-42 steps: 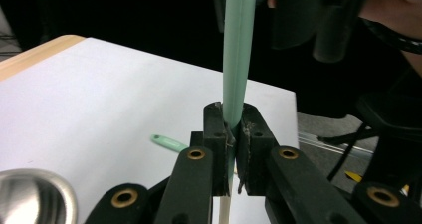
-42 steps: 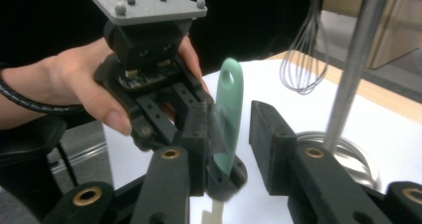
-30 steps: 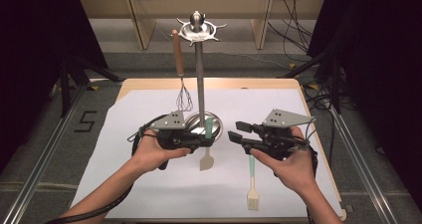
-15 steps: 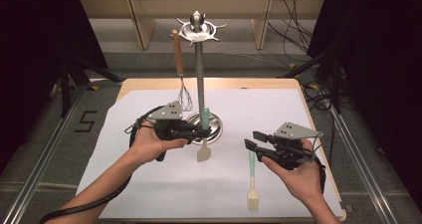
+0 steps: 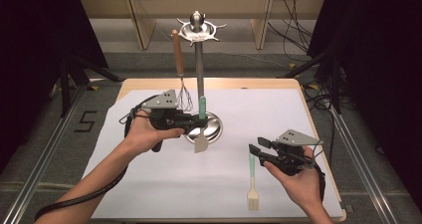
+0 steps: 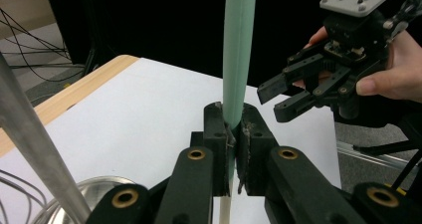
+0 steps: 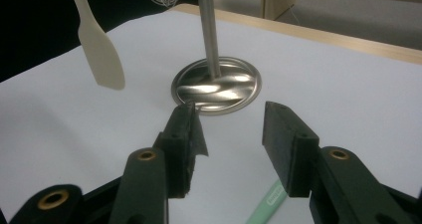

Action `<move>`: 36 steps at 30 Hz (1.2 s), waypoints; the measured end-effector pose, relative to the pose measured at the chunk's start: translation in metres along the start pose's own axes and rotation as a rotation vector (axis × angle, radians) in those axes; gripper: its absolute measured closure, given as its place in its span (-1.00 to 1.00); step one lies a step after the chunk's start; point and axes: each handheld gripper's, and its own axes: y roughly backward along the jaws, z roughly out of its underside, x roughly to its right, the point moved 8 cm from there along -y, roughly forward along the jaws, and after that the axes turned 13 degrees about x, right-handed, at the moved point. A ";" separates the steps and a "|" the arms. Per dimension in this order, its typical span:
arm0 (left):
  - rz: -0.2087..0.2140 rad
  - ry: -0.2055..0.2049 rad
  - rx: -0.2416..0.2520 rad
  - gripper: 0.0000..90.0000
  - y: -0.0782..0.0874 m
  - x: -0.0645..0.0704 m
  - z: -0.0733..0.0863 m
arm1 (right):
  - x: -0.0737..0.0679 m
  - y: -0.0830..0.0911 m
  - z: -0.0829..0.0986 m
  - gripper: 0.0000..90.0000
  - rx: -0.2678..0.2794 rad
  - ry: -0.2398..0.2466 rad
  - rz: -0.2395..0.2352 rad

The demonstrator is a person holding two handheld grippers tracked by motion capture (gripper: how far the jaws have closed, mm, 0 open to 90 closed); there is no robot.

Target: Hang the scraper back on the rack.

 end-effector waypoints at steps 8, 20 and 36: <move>-0.030 0.055 -0.016 0.86 0.007 -0.002 -0.009 | 0.001 0.002 0.009 0.27 -0.024 -0.036 0.023; -0.022 -0.017 0.006 0.86 0.011 -0.016 -0.032 | 0.002 0.004 0.012 0.27 -0.029 -0.064 0.031; -0.002 -0.025 0.017 0.86 0.013 -0.024 -0.055 | 0.001 0.002 0.010 0.27 0.008 -0.075 0.044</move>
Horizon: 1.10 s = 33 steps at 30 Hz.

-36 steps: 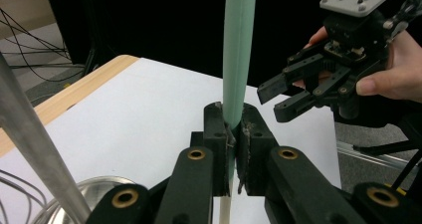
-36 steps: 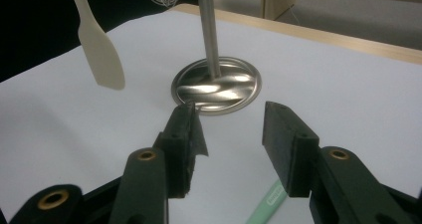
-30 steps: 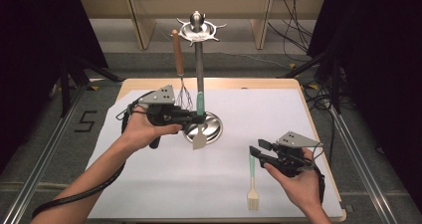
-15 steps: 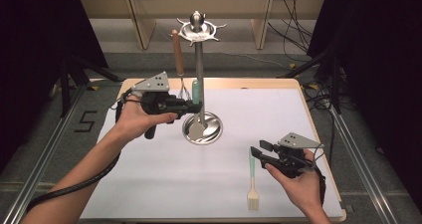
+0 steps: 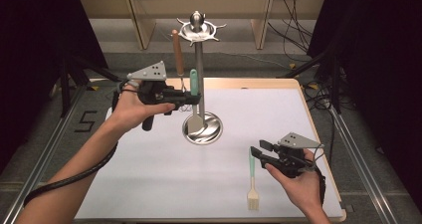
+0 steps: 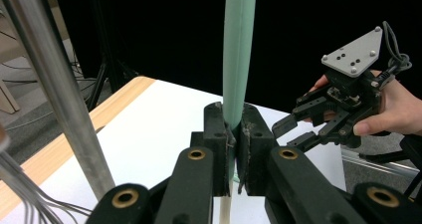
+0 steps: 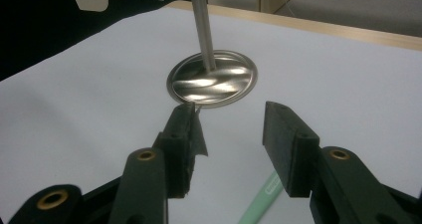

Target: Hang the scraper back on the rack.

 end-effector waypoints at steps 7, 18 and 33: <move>0.005 -0.007 0.004 0.86 0.000 -0.002 -0.009 | 0.003 0.001 -0.001 0.27 -0.016 0.036 -0.021; 0.000 -0.003 0.003 0.86 0.001 -0.008 -0.018 | 0.004 -0.002 -0.001 0.27 0.015 0.048 -0.002; -0.002 0.012 0.004 0.86 0.000 -0.019 -0.032 | 0.000 0.002 0.000 0.27 -0.019 -0.009 -0.019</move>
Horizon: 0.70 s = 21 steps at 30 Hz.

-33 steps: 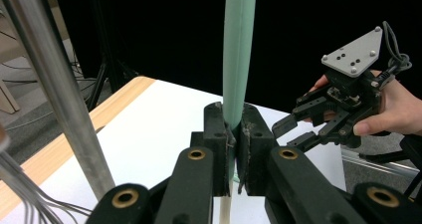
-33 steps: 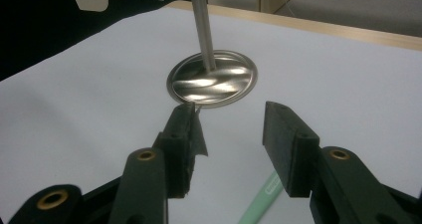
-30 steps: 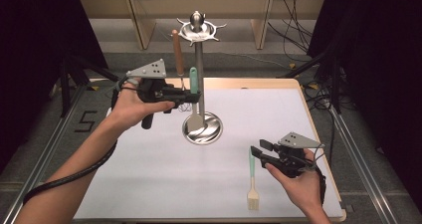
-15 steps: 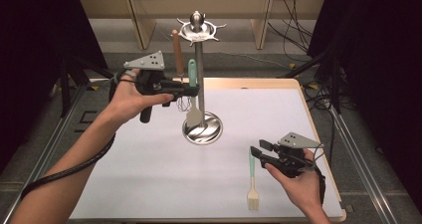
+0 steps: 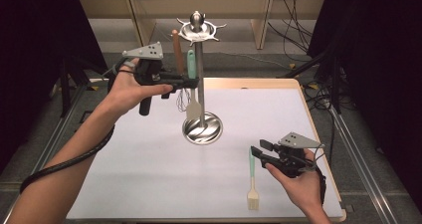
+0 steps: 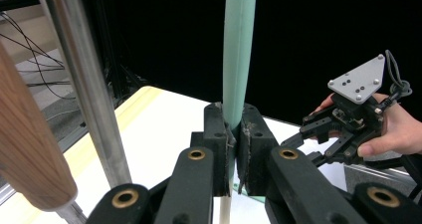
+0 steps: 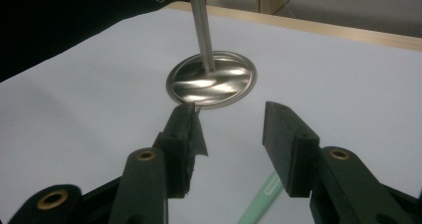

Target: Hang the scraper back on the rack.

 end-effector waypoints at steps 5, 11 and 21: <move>0.002 0.005 0.000 0.86 0.000 -0.003 -0.002 | 0.000 0.000 0.000 0.27 -0.002 0.000 0.000; 0.002 0.009 0.001 0.86 -0.001 -0.005 -0.006 | 0.000 0.000 0.000 0.27 -0.001 0.003 0.000; 0.010 0.021 -0.001 0.86 -0.003 -0.008 -0.009 | 0.000 0.000 0.000 0.27 -0.003 0.000 0.000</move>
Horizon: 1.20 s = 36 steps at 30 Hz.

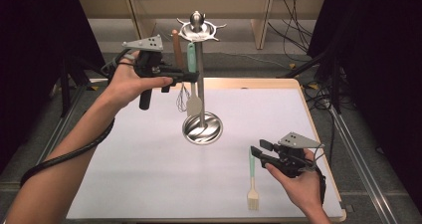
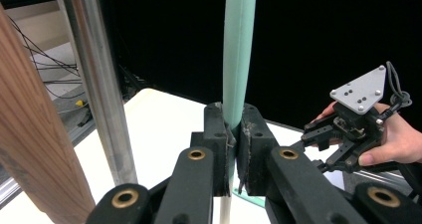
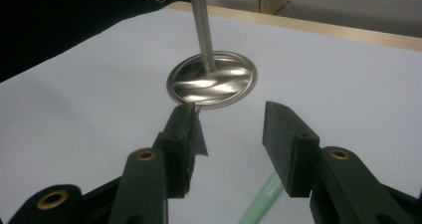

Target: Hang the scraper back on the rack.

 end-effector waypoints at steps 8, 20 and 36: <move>0.008 0.019 -0.001 0.85 0.001 -0.003 0.002 | 0.000 -0.001 0.000 0.27 0.000 0.004 -0.001; 0.027 0.070 0.009 0.85 -0.001 -0.005 0.002 | 0.000 0.000 0.000 0.27 0.002 0.000 -0.003; -0.018 0.184 0.098 0.67 0.008 -0.017 0.002 | 0.003 -0.001 0.002 0.27 0.000 0.047 -0.005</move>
